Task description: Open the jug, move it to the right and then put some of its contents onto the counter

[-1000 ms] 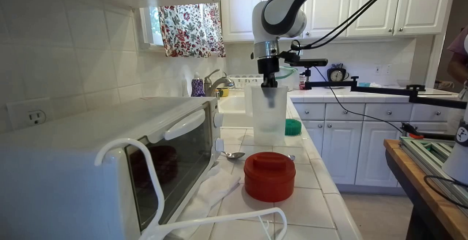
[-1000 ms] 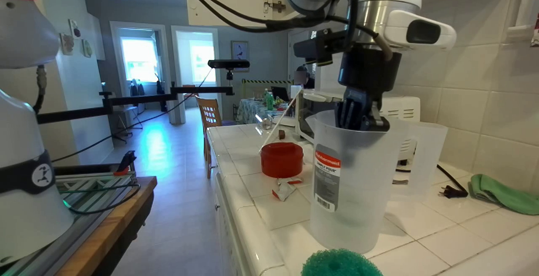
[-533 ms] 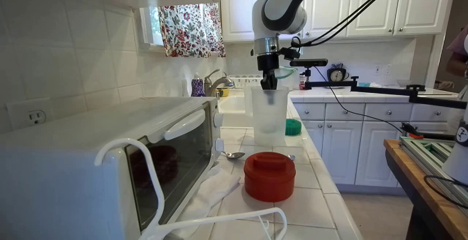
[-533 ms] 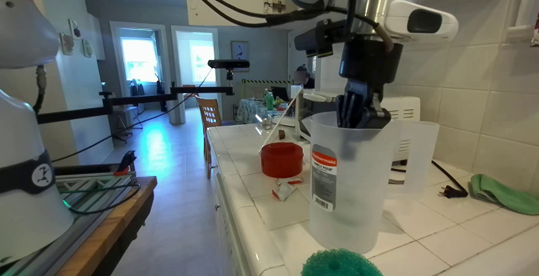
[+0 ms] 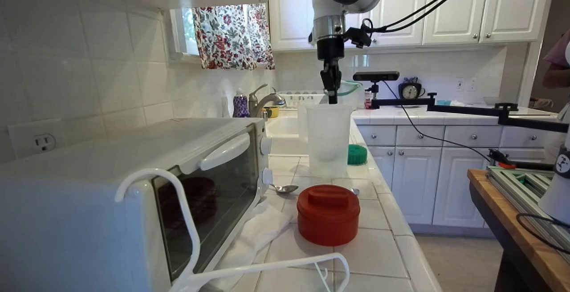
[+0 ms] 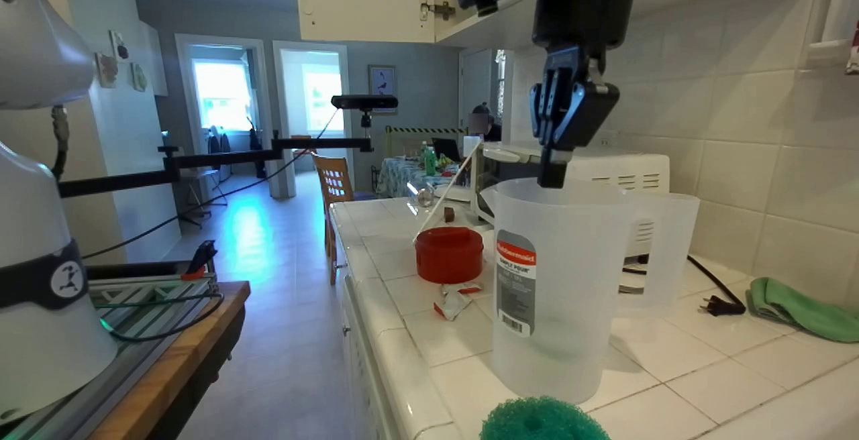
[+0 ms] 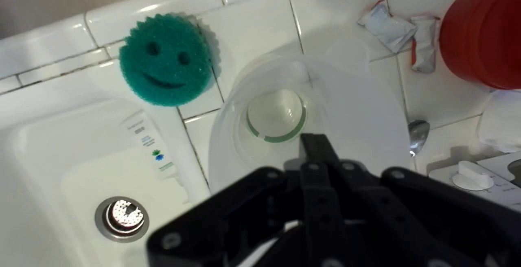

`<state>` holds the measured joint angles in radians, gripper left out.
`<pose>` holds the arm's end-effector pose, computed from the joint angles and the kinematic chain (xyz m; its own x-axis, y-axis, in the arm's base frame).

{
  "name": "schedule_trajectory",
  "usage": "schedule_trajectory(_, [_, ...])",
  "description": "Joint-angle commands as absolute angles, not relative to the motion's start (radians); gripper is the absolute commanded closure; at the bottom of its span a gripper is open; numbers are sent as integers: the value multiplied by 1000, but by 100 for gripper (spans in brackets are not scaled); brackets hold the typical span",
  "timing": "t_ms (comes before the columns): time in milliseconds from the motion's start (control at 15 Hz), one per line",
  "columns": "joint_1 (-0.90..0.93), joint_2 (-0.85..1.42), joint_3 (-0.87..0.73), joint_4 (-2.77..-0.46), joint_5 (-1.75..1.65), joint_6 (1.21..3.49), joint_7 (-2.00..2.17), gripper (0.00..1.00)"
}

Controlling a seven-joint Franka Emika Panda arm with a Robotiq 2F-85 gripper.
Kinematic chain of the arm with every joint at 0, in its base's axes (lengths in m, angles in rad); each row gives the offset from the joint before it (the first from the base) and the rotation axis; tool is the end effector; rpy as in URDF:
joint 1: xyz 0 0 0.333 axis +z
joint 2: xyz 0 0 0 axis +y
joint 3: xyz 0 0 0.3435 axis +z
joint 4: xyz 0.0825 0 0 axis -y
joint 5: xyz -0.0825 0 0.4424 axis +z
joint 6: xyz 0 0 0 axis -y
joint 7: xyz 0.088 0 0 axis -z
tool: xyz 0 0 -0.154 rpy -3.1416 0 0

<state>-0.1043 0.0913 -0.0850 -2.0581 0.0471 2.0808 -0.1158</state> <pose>0.5963 -0.1096 0.3353 0.9933 -0.0962 -0.0644 -0.0988 -0.9943 -0.0394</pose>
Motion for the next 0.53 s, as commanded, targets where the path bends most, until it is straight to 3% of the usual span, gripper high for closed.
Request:
schedule_trajectory(0, [-90,-2,-73,-2079,53,1987,-130,100])
schedule_trajectory(467, [-8,-41,-5,-2104,52,1975,-148,100])
